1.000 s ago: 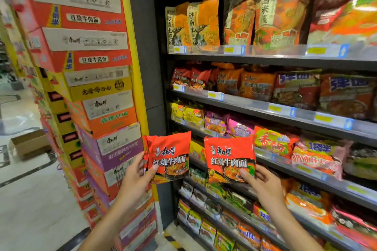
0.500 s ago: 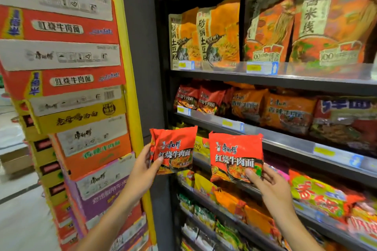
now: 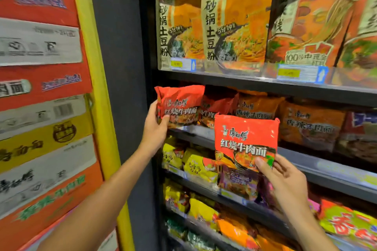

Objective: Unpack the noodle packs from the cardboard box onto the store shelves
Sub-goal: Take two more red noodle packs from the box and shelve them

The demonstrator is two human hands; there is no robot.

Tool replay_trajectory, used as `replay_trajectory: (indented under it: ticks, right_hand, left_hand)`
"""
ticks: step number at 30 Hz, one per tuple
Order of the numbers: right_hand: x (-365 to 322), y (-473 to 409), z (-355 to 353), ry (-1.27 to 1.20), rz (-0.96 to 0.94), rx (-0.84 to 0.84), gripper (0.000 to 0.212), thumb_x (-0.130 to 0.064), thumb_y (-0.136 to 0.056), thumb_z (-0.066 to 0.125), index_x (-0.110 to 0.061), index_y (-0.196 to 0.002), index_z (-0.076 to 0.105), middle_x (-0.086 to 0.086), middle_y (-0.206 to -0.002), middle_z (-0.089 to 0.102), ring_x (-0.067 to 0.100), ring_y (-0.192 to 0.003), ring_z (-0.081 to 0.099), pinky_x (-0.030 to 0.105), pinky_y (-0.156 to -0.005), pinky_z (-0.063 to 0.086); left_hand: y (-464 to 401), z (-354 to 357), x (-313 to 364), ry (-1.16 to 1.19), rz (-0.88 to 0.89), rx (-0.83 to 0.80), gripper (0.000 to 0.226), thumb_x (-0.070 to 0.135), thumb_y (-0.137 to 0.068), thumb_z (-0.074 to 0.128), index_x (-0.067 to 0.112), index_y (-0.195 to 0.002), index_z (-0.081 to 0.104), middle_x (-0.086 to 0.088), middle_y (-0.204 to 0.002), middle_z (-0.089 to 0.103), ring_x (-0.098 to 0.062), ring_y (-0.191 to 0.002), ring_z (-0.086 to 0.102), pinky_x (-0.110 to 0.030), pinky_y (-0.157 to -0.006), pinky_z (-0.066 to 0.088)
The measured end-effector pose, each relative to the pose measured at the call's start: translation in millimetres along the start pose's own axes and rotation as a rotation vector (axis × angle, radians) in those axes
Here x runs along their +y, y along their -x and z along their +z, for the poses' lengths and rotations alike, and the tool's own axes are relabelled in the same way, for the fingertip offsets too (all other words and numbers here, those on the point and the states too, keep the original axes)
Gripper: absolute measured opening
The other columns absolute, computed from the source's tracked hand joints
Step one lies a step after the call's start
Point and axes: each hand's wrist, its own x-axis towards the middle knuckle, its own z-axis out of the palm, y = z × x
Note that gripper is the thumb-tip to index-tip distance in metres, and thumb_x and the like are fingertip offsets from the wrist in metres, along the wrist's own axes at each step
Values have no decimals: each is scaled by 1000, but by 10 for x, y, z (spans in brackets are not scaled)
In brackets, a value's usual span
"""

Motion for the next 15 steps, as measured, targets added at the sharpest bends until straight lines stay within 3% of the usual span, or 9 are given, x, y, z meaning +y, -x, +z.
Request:
replay_trajectory:
  ticks: [3, 6, 11, 15]
  right_hand:
    - [37, -85, 163, -17, -5, 44, 35, -29, -79, 79, -17, -112, 73, -7, -107, 77, 12, -108, 69, 33, -98, 53]
    - [22, -134, 248, -13, -8, 55, 33, -30, -80, 79, -19, -111, 73, -7, -107, 77, 11, -108, 69, 38, -101, 50]
    - [-38, -257, 289, -17, -50, 16, 28, -25, -83, 77, -20, -110, 73, -8, -107, 76, 9, -106, 70, 29, -96, 54]
    - [-91, -401, 304, -14, -90, -16, 28, -23, -83, 77, -20, -110, 72, -9, -104, 77, 7, -101, 71, 19, -87, 55]
  left_hand:
    - [-306, 67, -146, 15, 22, -64, 47, 1, -95, 50, 21, -138, 44, 6, -126, 59, -6, -119, 56, -24, -102, 44]
    - [-485, 167, -244, 20, 18, -88, 48, -1, -96, 48, 19, -140, 42, 6, -125, 58, -3, -115, 56, -14, -97, 44]
    - [-628, 337, -431, -68, -23, -66, 41, 7, -100, 45, 14, -141, 41, 1, -125, 57, -14, -117, 55, -20, -95, 43]
    - [-728, 393, -510, -284, -36, 19, 50, 7, -98, 45, 18, -145, 34, 0, -134, 53, -16, -118, 54, -31, -95, 46]
